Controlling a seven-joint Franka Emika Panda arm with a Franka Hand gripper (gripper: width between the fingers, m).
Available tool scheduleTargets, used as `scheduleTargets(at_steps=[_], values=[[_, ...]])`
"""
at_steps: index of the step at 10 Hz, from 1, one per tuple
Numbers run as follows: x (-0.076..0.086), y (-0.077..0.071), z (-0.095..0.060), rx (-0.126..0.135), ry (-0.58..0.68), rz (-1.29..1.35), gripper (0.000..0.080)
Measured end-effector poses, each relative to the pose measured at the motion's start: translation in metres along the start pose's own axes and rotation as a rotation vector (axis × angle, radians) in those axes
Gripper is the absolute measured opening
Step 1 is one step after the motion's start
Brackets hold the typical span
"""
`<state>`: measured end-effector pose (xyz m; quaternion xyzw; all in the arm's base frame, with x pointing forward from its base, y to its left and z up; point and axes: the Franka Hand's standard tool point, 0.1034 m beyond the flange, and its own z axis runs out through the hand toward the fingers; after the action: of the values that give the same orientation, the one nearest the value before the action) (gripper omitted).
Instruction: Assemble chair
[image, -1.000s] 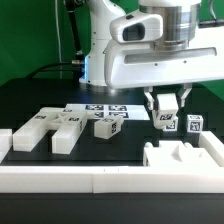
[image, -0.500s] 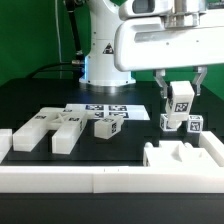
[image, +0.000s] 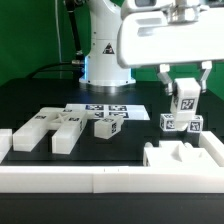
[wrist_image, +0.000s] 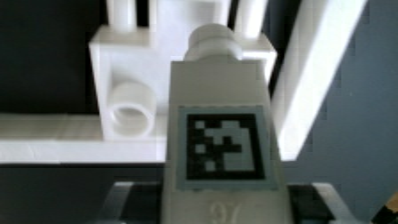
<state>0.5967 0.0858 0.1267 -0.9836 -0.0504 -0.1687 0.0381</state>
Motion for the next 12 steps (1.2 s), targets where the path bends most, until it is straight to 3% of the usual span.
scheduleTargets(at_steps=[2,7,9,12], values=[[0.021,-0.004,0.009,0.006,0.032,0.0,0.0291],[0.023,-0.004,0.013,0.005,0.052,-0.003,0.0291],[0.031,-0.003,0.019,-0.007,0.173,-0.018,0.0291],[0.031,-0.005,0.03,-0.009,0.227,-0.019,0.0291]])
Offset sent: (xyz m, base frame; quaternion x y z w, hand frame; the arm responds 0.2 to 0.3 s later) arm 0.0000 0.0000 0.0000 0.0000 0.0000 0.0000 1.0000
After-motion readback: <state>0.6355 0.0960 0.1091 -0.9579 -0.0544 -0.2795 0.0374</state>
